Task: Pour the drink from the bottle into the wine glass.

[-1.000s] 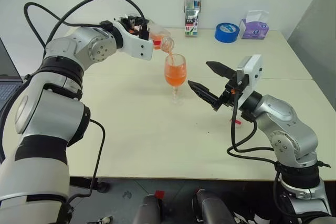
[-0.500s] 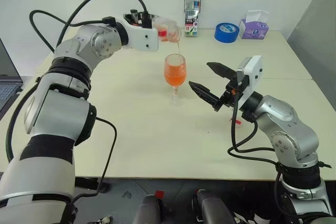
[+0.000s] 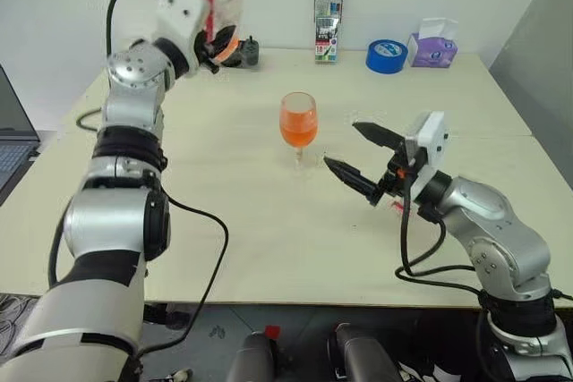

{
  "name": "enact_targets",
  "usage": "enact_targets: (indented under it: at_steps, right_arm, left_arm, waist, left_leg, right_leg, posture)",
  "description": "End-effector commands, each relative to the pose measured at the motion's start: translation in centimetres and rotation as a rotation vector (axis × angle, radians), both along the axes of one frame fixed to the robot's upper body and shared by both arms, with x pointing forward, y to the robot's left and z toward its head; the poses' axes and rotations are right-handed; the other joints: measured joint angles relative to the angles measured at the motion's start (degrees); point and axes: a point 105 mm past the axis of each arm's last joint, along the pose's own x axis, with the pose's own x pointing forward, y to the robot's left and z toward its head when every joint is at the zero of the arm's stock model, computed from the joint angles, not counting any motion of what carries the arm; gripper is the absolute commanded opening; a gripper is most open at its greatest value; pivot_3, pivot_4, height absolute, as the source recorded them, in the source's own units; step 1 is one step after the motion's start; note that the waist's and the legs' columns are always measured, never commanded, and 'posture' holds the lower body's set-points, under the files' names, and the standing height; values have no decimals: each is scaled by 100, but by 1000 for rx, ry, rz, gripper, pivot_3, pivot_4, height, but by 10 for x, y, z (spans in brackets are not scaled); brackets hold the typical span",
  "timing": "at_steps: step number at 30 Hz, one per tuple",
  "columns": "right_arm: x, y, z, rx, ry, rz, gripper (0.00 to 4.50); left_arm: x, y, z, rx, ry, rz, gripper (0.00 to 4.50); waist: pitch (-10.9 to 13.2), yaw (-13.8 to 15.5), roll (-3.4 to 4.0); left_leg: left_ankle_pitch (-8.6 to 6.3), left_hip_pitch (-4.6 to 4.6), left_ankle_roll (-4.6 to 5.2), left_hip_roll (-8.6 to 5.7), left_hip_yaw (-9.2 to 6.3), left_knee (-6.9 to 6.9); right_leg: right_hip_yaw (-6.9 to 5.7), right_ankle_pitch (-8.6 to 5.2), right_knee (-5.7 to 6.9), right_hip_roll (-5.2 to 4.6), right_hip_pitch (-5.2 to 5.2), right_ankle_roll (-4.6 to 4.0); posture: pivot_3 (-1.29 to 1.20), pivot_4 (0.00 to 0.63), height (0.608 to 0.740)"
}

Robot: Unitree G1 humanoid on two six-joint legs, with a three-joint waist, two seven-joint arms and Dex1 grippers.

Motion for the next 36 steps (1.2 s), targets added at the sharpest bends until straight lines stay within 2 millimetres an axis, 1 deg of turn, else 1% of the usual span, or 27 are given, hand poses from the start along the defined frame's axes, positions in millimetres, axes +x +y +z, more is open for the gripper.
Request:
enact_targets:
  at_steps: [1,4,7,13,15,16,22,28,35,36]
  right_arm:
    - [-26,5,-2,-51,-52,106,4500]
    - [-33,4,-10,-74,-27,140,4500]
    - [-34,2,-16,-81,-6,154,4500]
    - [-28,-1,-20,-80,1,146,4500]
    - [-26,0,-20,-78,-3,139,4500]
    - [-25,1,-20,-77,-4,137,4500]
    - [-25,3,-19,-70,-5,125,4500]
    - [-26,5,-14,-70,-12,117,4500]
    - [-22,7,-10,-71,-15,110,4500]
    - [-21,7,-10,-71,-15,108,4500]
  left_arm:
    - [-7,24,-12,-230,19,91,1677]
    - [-13,44,-41,-357,69,184,1677]
    - [-21,56,-78,-414,133,248,1677]
    - [-33,66,-115,-387,164,307,1677]
    - [-35,68,-126,-335,167,320,1677]
    - [-35,67,-128,-317,165,319,1677]
    - [-35,66,-142,-330,180,317,1677]
    - [-34,69,-153,-406,222,311,1677]
    - [-33,70,-163,-383,272,307,1677]
    - [-33,70,-164,-390,279,307,2025]
  waist:
    - [0,-1,0]
    - [0,3,-1]
    - [-2,11,-3]
    - [-3,38,-5]
    - [-3,40,-5]
    - [-3,42,-5]
    - [-3,42,-5]
    - [-3,39,-5]
    - [-3,42,-4]
    - [-3,42,-4]
  left_leg:
    - [0,1,0,3,-5,1]
    - [0,-2,0,6,-13,14]
    - [0,-4,-1,5,-22,22]
    - [0,-6,-2,1,-30,33]
    - [0,-3,-2,0,-37,38]
    - [-1,0,-2,0,-42,39]
    - [-1,4,-1,-5,-56,41]
    - [-1,6,-1,-6,-60,41]
    - [-1,9,-1,-8,-64,41]
    - [-1,10,-1,-8,-64,41]
  right_leg:
    - [-1,0,1,-2,1,0]
    - [-5,0,10,-1,1,0]
    - [-10,0,11,-1,4,0]
    - [-17,0,9,-2,13,0]
    - [-19,0,1,-3,26,0]
    - [-20,0,-3,-3,34,0]
    - [-24,0,-10,-3,48,0]
    - [-28,0,-12,-3,53,0]
    - [-31,0,-13,-3,60,0]
    - [-31,0,-13,-3,61,0]
  posture:
    - [0,150,740]
    - [0,150,740]
    - [0,150,740]
    - [0,150,740]
    - [0,150,740]
    - [0,150,740]
    - [0,150,740]
    - [0,150,740]
    - [0,150,740]
    - [0,150,740]
